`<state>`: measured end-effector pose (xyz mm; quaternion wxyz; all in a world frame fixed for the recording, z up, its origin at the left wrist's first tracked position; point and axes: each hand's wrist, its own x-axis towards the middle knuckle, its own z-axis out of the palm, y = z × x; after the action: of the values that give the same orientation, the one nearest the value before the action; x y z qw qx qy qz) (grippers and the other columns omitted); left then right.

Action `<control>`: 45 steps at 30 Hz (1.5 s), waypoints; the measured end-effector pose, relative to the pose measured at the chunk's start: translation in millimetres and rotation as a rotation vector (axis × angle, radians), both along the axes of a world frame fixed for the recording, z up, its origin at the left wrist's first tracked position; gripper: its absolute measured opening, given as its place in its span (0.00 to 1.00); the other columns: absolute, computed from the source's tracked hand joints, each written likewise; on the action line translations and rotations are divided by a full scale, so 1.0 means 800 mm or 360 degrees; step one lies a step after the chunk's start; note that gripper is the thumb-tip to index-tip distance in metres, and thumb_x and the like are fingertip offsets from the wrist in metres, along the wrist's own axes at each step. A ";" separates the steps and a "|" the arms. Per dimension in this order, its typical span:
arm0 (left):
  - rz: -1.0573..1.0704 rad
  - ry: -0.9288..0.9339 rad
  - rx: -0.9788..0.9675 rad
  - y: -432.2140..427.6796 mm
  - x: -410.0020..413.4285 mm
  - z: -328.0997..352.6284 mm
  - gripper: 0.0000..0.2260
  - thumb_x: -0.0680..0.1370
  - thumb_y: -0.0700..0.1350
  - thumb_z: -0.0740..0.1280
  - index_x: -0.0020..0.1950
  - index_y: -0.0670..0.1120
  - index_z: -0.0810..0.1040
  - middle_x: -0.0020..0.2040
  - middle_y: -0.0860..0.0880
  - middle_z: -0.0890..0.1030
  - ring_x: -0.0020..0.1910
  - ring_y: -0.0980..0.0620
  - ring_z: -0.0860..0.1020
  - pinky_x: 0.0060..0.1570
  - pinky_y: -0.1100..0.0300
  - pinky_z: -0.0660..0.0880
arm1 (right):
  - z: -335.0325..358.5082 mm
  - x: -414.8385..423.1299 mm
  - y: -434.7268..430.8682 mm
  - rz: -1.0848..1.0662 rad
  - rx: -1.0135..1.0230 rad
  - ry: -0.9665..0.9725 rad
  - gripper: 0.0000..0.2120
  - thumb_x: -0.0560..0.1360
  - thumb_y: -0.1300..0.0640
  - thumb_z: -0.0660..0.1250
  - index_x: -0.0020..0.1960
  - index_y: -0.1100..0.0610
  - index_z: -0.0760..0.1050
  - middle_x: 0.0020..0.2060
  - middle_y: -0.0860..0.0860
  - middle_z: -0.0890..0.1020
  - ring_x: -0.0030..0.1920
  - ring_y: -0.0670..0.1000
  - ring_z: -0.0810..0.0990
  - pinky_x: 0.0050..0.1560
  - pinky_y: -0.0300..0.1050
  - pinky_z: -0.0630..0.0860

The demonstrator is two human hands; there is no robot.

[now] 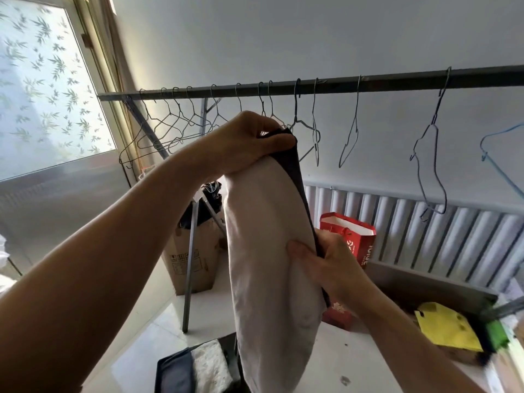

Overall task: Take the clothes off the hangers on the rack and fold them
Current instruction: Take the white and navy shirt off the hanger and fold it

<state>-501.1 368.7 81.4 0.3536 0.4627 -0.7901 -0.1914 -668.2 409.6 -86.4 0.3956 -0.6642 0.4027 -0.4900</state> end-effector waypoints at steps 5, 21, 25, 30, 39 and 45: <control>0.0024 0.0926 0.0339 0.007 0.017 -0.015 0.18 0.80 0.57 0.62 0.61 0.48 0.80 0.54 0.48 0.84 0.44 0.57 0.83 0.42 0.61 0.80 | 0.014 -0.009 -0.004 -0.0007 0.0030 -0.0095 0.05 0.78 0.54 0.66 0.46 0.47 0.79 0.41 0.39 0.85 0.42 0.41 0.84 0.44 0.38 0.80; 0.0080 0.1440 0.0575 0.058 0.006 -0.215 0.36 0.74 0.38 0.72 0.76 0.58 0.59 0.48 0.44 0.86 0.50 0.43 0.84 0.55 0.47 0.79 | 0.005 -0.025 0.003 -0.0199 0.0211 -0.0324 0.31 0.70 0.43 0.70 0.71 0.44 0.68 0.69 0.47 0.74 0.68 0.49 0.73 0.69 0.54 0.71; 0.0121 0.1320 0.0411 0.056 0.008 -0.210 0.19 0.75 0.43 0.70 0.65 0.54 0.78 0.40 0.41 0.81 0.44 0.49 0.78 0.47 0.61 0.78 | 0.005 -0.027 0.007 -0.0155 0.0126 -0.0332 0.15 0.76 0.56 0.67 0.60 0.43 0.79 0.58 0.38 0.81 0.60 0.38 0.77 0.64 0.43 0.75; -0.0082 0.1058 0.0588 0.054 0.028 -0.188 0.23 0.70 0.39 0.76 0.63 0.48 0.80 0.54 0.49 0.84 0.52 0.53 0.82 0.55 0.59 0.79 | 0.015 -0.035 0.013 -0.0012 0.0196 -0.0254 0.20 0.71 0.65 0.72 0.59 0.50 0.78 0.50 0.48 0.85 0.54 0.48 0.83 0.51 0.44 0.81; 0.0218 -0.0188 -0.0165 0.051 0.042 -0.149 0.06 0.75 0.44 0.70 0.50 0.55 0.83 0.43 0.56 0.82 0.44 0.63 0.77 0.45 0.59 0.74 | 0.044 -0.033 0.018 -0.0605 -0.0432 0.0691 0.06 0.74 0.51 0.70 0.50 0.47 0.80 0.47 0.45 0.79 0.49 0.46 0.77 0.50 0.45 0.78; 0.0060 0.0733 0.0140 0.051 0.045 -0.148 0.12 0.70 0.56 0.73 0.45 0.48 0.85 0.54 0.55 0.79 0.50 0.59 0.79 0.47 0.60 0.78 | 0.056 -0.030 0.011 -0.0152 0.0016 -0.0130 0.14 0.72 0.46 0.66 0.49 0.55 0.79 0.39 0.47 0.83 0.41 0.45 0.80 0.42 0.41 0.76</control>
<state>-465.3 409.8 -36.6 0.5075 0.4364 -0.6707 -0.3196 -692.3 418.7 -41.7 0.3912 -0.6218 0.4199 -0.5330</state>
